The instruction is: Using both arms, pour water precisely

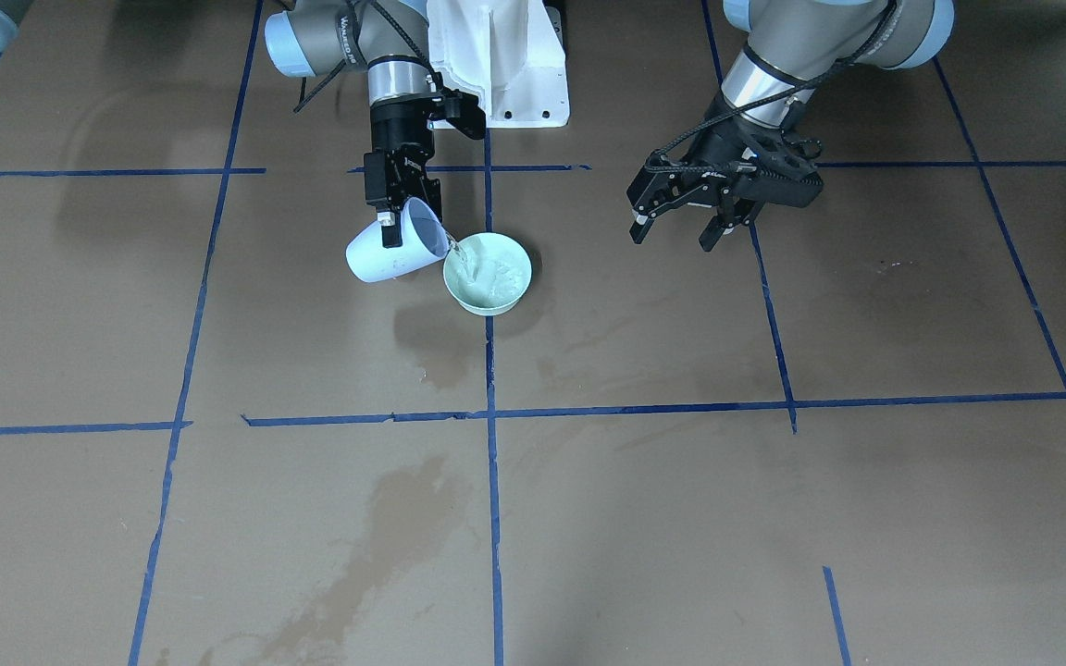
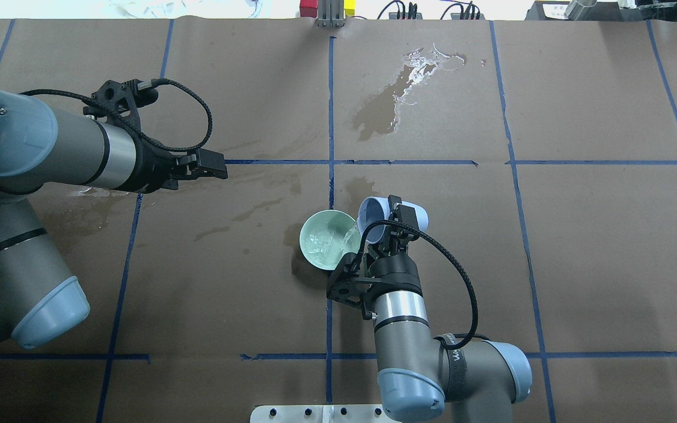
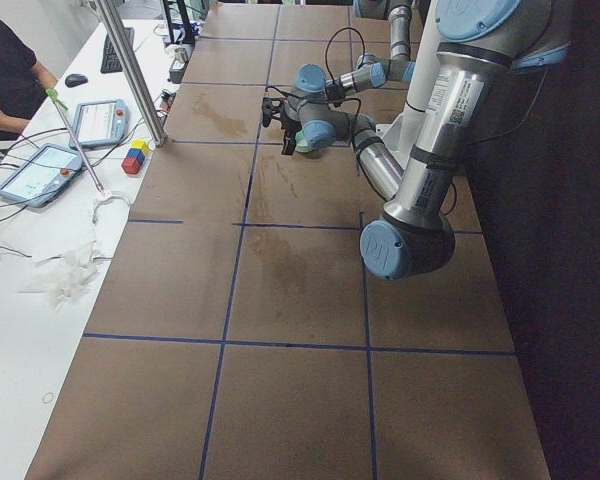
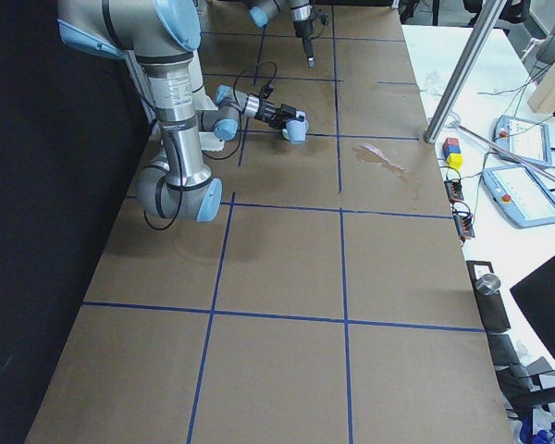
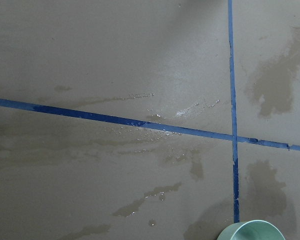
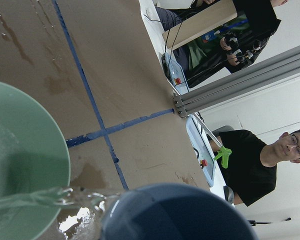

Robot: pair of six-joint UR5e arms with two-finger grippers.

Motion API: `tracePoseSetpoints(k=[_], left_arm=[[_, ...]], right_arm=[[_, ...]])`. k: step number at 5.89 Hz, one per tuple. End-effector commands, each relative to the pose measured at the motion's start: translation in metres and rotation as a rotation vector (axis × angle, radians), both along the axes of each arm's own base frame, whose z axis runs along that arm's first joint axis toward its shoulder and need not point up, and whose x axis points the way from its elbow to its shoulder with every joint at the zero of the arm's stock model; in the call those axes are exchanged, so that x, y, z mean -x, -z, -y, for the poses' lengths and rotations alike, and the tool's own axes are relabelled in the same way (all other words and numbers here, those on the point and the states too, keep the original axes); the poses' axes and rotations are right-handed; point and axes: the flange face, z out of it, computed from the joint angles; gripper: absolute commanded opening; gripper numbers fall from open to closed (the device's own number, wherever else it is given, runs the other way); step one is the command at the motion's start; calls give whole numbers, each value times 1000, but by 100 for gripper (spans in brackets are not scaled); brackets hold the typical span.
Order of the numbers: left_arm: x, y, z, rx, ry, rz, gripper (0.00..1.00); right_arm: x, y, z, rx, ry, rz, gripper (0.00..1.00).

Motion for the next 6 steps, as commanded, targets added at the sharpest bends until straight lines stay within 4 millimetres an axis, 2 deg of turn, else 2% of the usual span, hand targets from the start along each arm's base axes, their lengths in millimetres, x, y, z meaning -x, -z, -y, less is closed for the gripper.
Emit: tracePoseSetpoints(k=[1,3,4,6], left_arm=[[0,0,0,1,1,-1,100],[0,0,0,1,1,-1,100],[1,1,0,0,1,-2,100],[2,5,-2,-6,1,-9,100]], right_arm=[[0,1,0,-12,12,-37,0],[0,8,2,6,-8,52,0],[0,11,2,61,-27,193,0],[-13,16,12,134,-22,501,0]])
